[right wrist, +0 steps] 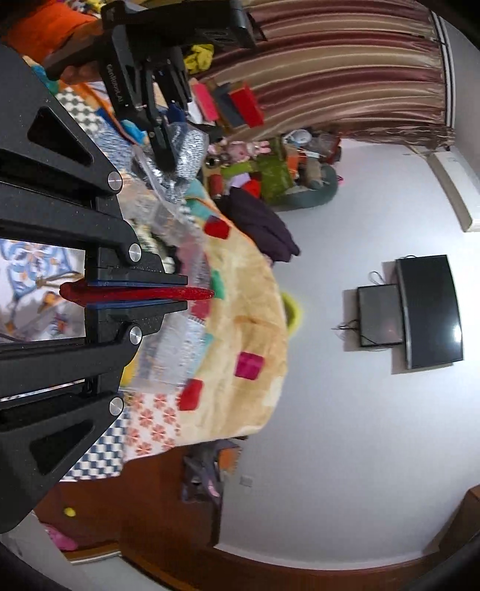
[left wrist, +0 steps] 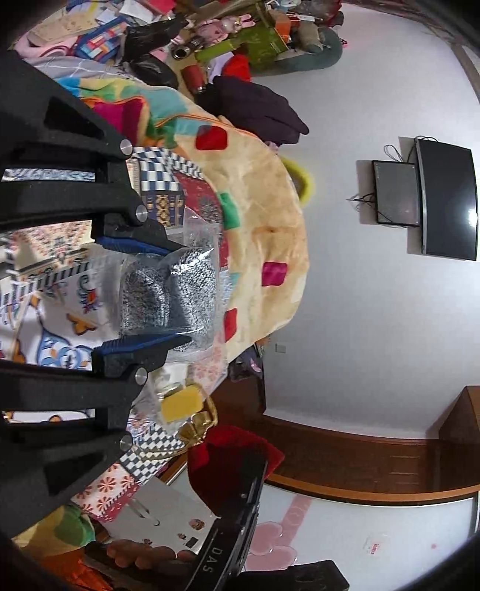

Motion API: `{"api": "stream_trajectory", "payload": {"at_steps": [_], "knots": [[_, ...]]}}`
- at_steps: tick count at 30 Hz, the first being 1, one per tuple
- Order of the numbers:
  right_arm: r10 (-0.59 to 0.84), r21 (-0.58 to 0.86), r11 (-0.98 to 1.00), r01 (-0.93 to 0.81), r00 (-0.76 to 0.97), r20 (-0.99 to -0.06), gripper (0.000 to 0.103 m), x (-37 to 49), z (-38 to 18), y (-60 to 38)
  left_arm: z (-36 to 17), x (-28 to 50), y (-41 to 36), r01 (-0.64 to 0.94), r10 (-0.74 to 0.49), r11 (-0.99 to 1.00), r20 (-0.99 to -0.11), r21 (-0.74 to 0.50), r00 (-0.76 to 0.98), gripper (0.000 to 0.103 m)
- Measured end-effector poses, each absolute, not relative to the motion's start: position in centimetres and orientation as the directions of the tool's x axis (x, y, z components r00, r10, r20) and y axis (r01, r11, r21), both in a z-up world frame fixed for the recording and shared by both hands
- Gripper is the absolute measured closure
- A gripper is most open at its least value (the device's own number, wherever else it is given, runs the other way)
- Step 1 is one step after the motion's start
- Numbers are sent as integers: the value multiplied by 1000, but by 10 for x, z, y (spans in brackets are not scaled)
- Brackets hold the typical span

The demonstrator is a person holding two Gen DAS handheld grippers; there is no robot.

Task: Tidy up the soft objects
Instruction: 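Carry the red cloth into the box with the right tool while the left drops the silver pouch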

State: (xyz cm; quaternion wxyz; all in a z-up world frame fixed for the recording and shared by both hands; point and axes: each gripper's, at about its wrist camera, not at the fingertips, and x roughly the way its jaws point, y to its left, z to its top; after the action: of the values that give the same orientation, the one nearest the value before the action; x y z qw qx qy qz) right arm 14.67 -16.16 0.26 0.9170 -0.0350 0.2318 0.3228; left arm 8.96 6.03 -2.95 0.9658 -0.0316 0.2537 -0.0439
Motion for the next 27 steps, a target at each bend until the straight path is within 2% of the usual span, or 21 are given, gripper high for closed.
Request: {"api": "stream_trajectory", "payload": {"at_steps": [5,9,17,21,27], "knots": [[577,78,792,-606,699,-423,98,163,7,-148,-29,111,62,76,-105,994,-493,-79,864,66],[565,67,796,-602,697,-441,98,177,-4,-141,-41,128,62,82,-112,993,-524,-80,845,66],[554,130,790,-599,607,-570,98,209,-57,-132,-83,168,56,95,-128,992,-618,-86,776,66],[513,113,802,-587,578,-635,98,218,-81,-130,-98,178,50,100,-123,992,-650,-72,750,66],[447,50,819,-572,581,-680,98,222,-90,-129,-107,185,41,99,-112,993,-667,-57,737,65]]}}
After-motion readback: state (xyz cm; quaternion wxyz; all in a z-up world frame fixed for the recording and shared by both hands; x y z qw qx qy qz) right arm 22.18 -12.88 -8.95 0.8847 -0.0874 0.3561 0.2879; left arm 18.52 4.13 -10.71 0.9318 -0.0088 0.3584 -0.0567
